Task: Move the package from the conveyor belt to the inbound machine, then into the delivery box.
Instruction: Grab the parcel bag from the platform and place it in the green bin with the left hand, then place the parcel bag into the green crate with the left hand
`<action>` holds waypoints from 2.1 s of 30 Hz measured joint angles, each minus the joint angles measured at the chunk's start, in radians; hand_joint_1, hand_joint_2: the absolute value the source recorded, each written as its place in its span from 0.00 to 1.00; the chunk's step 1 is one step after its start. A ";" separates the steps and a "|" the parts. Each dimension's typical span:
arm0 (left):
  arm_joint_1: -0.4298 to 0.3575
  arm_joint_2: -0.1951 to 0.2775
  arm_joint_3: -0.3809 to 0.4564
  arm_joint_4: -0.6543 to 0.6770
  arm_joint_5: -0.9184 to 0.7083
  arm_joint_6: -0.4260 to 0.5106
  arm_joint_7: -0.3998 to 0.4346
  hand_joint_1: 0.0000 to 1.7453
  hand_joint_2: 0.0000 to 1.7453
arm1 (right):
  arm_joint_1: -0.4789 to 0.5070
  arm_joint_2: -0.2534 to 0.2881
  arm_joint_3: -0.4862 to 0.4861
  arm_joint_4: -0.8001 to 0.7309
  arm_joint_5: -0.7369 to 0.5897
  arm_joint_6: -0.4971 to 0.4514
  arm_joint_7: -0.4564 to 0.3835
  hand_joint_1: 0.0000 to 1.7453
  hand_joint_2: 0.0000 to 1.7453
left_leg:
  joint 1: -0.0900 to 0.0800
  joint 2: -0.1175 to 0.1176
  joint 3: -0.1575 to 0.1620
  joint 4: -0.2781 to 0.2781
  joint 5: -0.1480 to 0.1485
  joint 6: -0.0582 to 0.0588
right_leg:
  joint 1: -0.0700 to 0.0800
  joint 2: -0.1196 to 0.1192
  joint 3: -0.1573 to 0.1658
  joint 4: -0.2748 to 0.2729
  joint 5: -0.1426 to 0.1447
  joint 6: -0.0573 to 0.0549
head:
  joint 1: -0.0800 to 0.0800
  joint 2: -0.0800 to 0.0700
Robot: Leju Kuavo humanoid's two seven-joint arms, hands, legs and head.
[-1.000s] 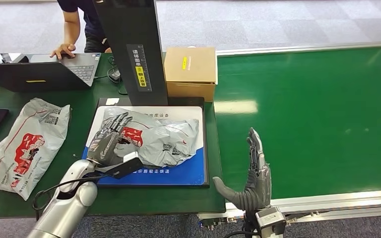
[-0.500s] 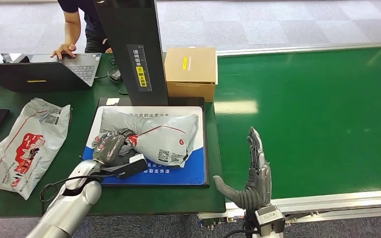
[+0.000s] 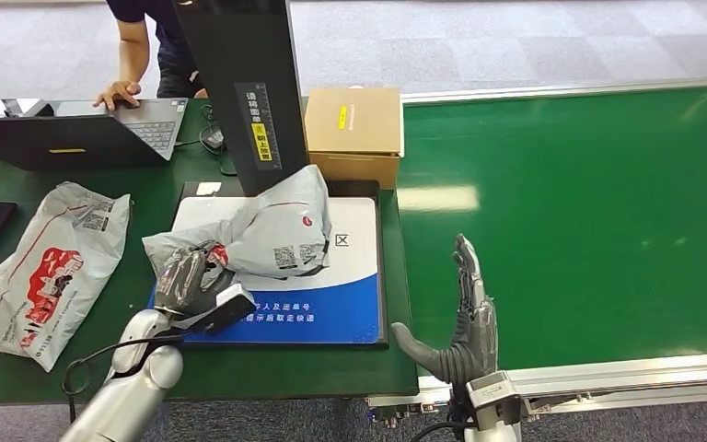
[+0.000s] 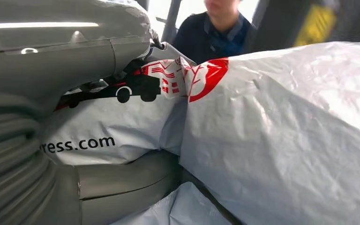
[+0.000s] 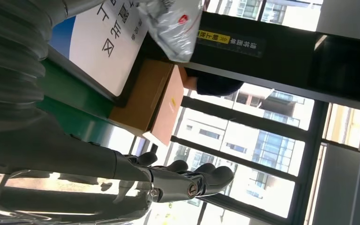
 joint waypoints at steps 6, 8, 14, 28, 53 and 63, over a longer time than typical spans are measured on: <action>0.077 0.001 0.083 -0.131 0.087 0.082 -0.048 1.00 1.00 | -0.014 0.000 0.004 0.025 0.001 -0.003 -0.002 0.00 1.00 | 0.000 0.000 -0.001 0.000 0.000 0.000 | 0.000 0.000 0.000 0.000 0.000 0.000 | 0.000 0.000; 0.098 -0.002 0.113 -0.179 0.120 0.101 -0.056 1.00 1.00 | -0.016 0.000 0.006 0.030 0.001 -0.005 -0.002 0.00 1.00 | 0.000 0.000 -0.001 0.000 0.000 0.000 | 0.000 0.000 0.000 0.000 0.000 0.000 | 0.000 0.000; 0.121 -0.015 0.211 -0.271 0.263 0.105 -0.091 1.00 1.00 | -0.019 0.000 0.017 0.036 0.003 -0.017 -0.002 0.00 1.00 | 0.000 0.000 0.000 0.000 0.000 0.000 | 0.000 0.000 0.000 0.000 0.000 0.000 | 0.000 0.000; -0.046 0.043 0.473 -0.001 0.345 0.273 -0.151 1.00 1.00 | -0.018 0.000 0.049 0.035 -0.004 -0.056 0.012 0.00 1.00 | 0.000 0.000 0.000 0.000 0.000 0.000 | 0.001 0.000 0.000 0.001 0.000 0.000 | 0.000 0.000; -0.289 0.067 1.093 0.389 -0.098 0.279 -0.171 0.00 1.00 | -0.044 0.000 0.096 0.045 -0.037 -0.075 0.028 0.00 1.00 | 0.000 0.000 -0.001 0.000 0.000 0.000 | 0.000 0.000 -0.001 0.000 0.000 0.000 | 0.000 0.000; -0.289 0.059 1.063 0.431 0.093 0.234 -0.260 0.00 1.00 | -0.045 0.000 0.101 0.047 -0.032 -0.072 0.029 0.00 1.00 | 0.000 0.000 -0.001 0.000 0.000 0.000 | 0.000 0.000 -0.001 0.000 0.000 0.000 | 0.000 0.000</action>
